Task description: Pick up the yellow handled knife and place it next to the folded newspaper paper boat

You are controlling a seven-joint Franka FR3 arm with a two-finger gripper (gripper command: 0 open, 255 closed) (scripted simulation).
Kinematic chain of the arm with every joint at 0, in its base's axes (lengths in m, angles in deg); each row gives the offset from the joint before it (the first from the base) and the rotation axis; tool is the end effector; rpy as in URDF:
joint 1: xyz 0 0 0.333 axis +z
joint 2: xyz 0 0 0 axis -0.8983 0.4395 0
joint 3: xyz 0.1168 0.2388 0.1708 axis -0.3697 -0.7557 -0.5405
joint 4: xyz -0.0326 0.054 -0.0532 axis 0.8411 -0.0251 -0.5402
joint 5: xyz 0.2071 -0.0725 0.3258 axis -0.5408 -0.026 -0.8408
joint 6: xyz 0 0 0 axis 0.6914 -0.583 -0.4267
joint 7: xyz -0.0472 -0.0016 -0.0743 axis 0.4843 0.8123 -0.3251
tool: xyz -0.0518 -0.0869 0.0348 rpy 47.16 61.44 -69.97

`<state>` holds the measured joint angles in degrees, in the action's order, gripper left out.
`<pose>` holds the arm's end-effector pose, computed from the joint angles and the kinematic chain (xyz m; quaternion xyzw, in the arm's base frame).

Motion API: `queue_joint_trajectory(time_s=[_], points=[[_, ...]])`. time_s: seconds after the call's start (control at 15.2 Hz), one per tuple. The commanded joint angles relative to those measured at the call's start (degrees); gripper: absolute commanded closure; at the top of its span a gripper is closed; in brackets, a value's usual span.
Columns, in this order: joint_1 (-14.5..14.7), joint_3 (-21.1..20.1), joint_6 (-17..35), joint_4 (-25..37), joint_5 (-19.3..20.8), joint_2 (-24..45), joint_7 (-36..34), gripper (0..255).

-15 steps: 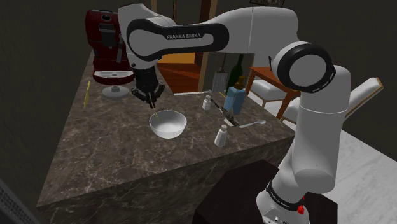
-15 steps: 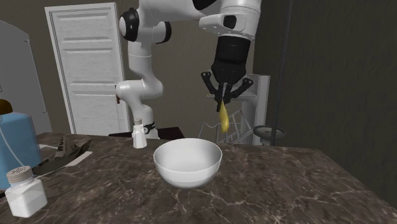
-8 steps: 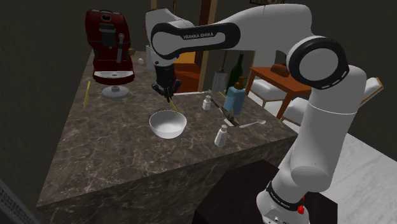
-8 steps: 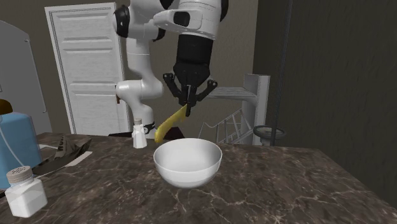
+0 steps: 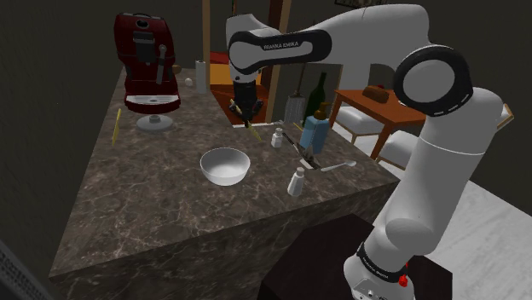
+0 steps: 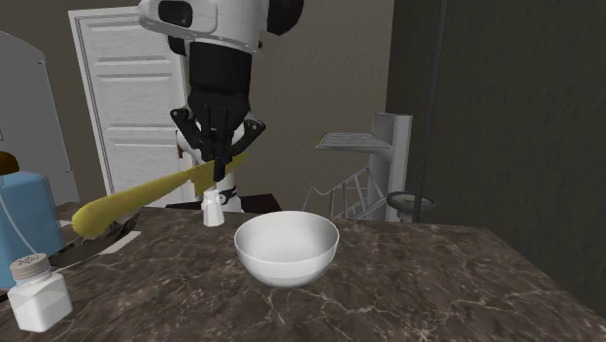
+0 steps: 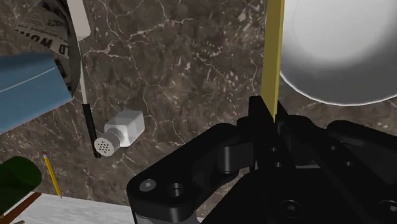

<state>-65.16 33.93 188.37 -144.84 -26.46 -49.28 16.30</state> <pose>0.5930 0.0342 0.4983 0.9715 -0.2232 -0.0327 0.0732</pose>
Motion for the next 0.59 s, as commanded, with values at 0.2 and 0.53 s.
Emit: queue_joint_trajectory(time_s=[0.2,0.53], points=[[-3.77,2.91,1.43,-1.22,0.26,-0.65,6.57,255],[-4.80,3.74,4.63,-3.74,0.44,-0.19,7.96,255]])
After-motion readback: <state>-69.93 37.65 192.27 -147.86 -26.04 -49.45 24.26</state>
